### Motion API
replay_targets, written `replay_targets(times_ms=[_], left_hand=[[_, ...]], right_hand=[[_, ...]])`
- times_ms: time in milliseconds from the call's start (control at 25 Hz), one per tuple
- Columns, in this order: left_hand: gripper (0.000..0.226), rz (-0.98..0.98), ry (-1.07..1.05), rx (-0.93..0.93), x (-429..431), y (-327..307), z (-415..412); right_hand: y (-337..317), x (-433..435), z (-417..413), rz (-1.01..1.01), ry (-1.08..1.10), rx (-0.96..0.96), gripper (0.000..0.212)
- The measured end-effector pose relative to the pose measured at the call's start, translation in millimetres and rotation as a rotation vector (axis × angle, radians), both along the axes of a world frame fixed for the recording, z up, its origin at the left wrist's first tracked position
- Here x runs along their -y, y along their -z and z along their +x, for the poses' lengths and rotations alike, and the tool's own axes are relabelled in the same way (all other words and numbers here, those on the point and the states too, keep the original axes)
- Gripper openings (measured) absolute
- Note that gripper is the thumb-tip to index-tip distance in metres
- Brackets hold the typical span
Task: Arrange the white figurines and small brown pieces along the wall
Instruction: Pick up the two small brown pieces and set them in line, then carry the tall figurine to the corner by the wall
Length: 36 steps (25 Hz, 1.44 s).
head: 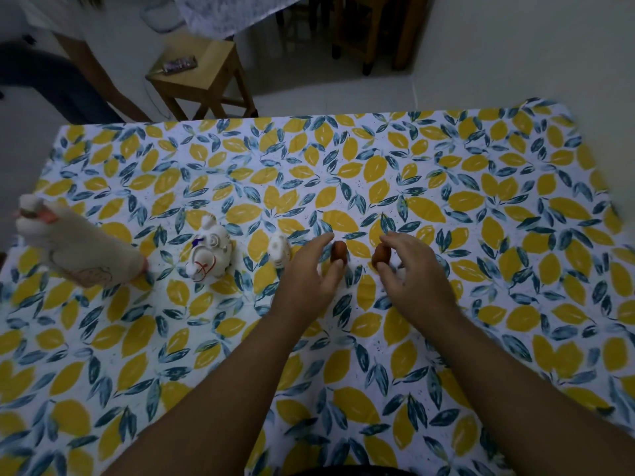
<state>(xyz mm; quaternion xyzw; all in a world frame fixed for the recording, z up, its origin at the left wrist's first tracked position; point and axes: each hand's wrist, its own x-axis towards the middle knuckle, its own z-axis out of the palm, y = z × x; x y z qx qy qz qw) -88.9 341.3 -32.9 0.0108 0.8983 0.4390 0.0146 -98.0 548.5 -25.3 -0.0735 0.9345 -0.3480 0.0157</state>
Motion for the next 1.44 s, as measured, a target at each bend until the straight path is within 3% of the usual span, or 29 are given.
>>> replay_targets(times_ms=[240, 440, 600, 720, 840, 1000, 1160, 1440], left_hand=[[0.052, -0.218, -0.077, -0.069, 26.9, -38.3, 47.1], [0.061, -0.296, -0.3, -0.027, 94.0, -51.1, 87.6], [0.066, -0.218, -0.475, 0.013, 175.7, -56.4, 106.9], [0.061, -0.188, -0.539, -0.074, 241.9, -58.0, 103.8], [0.07, -0.077, -0.556, -0.128, 297.1, -61.2, 87.7], [0.084, 0.043, -0.407, 0.0, 349.5, -56.3, 56.5], [0.074, 0.338, -0.152, 0.052, 377.8, -48.7, 45.7], [0.066, 0.44, -0.187, -0.008, 379.6, -48.5, 51.7]], right_hand=[[-29.2, 49.8, 19.6, 0.208, -0.177, -0.093, 0.054], [-33.6, 124.1, 32.7, 0.331, -0.338, -0.127, 0.063], [-39.4, 197.9, 40.1, 0.347, -0.39, -0.135, 0.067], [-45.1, 261.3, 39.4, 0.316, -0.391, -0.132, 0.069], [-52.1, 326.6, 31.9, 0.29, -0.395, -0.038, 0.073], [-62.6, 392.8, 19.4, 0.023, -0.325, 0.254, 0.077], [-57.5, 420.8, 23.4, -0.399, -0.261, 0.415, 0.068], [-67.8, 423.7, 35.9, -0.609, -0.174, 0.495, 0.077]])
